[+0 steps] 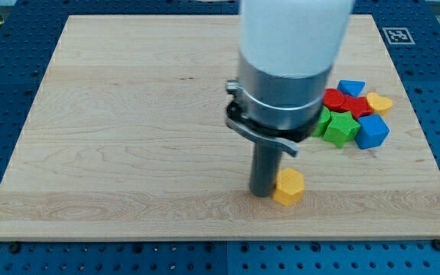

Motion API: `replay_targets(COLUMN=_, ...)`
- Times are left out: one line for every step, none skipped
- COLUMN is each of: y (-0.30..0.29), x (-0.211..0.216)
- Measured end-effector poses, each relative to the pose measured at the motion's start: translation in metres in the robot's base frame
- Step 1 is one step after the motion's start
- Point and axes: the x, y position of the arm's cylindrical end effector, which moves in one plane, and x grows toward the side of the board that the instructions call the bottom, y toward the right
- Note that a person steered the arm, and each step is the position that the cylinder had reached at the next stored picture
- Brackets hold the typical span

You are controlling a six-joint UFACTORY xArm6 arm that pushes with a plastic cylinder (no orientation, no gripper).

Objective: Move yellow hexagon towards bottom right

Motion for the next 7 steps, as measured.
replay_targets(y=0.036, x=0.012)
replay_targets(y=0.076, x=0.025)
replay_targets(y=0.115, x=0.033)
replay_targets(y=0.134, x=0.035)
replay_targets(y=0.085, x=0.033)
replay_targets(y=0.075, x=0.003)
replay_targets(y=0.1, x=-0.007)
